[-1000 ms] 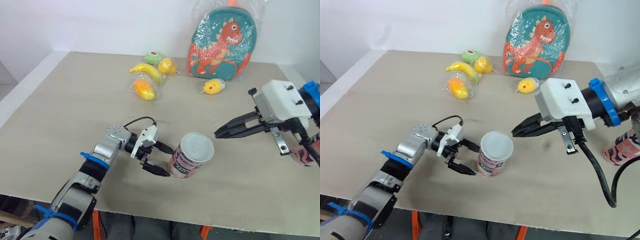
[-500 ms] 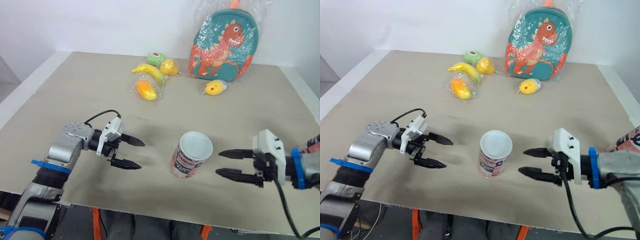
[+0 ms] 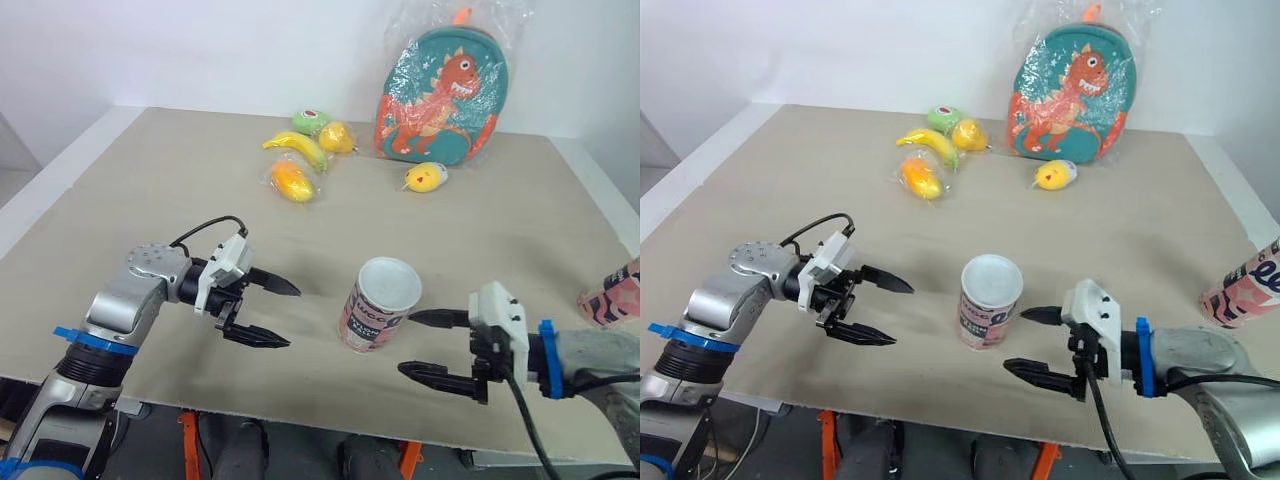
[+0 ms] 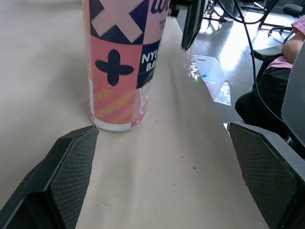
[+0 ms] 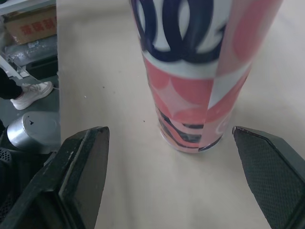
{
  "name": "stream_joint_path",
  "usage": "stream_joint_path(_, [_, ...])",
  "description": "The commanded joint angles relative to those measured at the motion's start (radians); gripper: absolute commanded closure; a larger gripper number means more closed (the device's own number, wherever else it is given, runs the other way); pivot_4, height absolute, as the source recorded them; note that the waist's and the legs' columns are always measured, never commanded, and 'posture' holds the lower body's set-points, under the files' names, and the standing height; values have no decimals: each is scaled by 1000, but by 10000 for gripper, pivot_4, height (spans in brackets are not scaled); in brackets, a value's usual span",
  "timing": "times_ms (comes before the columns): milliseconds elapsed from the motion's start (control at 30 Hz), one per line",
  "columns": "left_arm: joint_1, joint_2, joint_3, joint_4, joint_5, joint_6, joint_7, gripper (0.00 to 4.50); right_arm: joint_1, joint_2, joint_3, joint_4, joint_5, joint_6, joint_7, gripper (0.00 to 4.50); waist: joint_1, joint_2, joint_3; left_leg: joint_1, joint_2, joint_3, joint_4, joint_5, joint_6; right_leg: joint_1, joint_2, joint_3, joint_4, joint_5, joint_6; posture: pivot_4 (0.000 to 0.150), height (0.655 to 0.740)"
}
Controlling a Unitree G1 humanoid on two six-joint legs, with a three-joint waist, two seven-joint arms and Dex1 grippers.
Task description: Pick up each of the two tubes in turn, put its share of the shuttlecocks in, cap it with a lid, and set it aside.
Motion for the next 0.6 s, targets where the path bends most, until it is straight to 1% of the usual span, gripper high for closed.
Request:
stream_joint_path(33, [-30, -5, 14, -20, -24, 2, 9, 0, -48, 23, 33, 27, -22, -44, -26, 696, 0, 0, 0, 0, 0, 0, 0, 0, 0, 0, 0, 0, 0, 0, 0, 1500, 7302])
stream_joint_path(233, [-64, -31, 6, 16, -22, -12, 16, 0, -122, 74, 88, 49, -11, -67, -46, 696, 0, 0, 0, 0, 0, -1, -2, 0, 0, 0, 1, 1, 0, 0, 4, 1500, 7302])
stream_joint_path(333, [-78, -40, 2, 34, -18, -21, 16, 0, -138, 93, 111, 44, -2, -68, -45, 696, 0, 0, 0, 0, -1, -1, -2, 0, 0, 0, 1, 1, 0, 0, 5, 1500, 7302])
stream_joint_path(600, [-107, -55, -13, 75, -2, -41, 12, 0, -166, 122, 205, 64, -38, -108, -38, 696, 0, 0, 0, 0, -1, -1, -2, 0, 0, 0, 1, 1, 0, 0, 6, 1500, 7302])
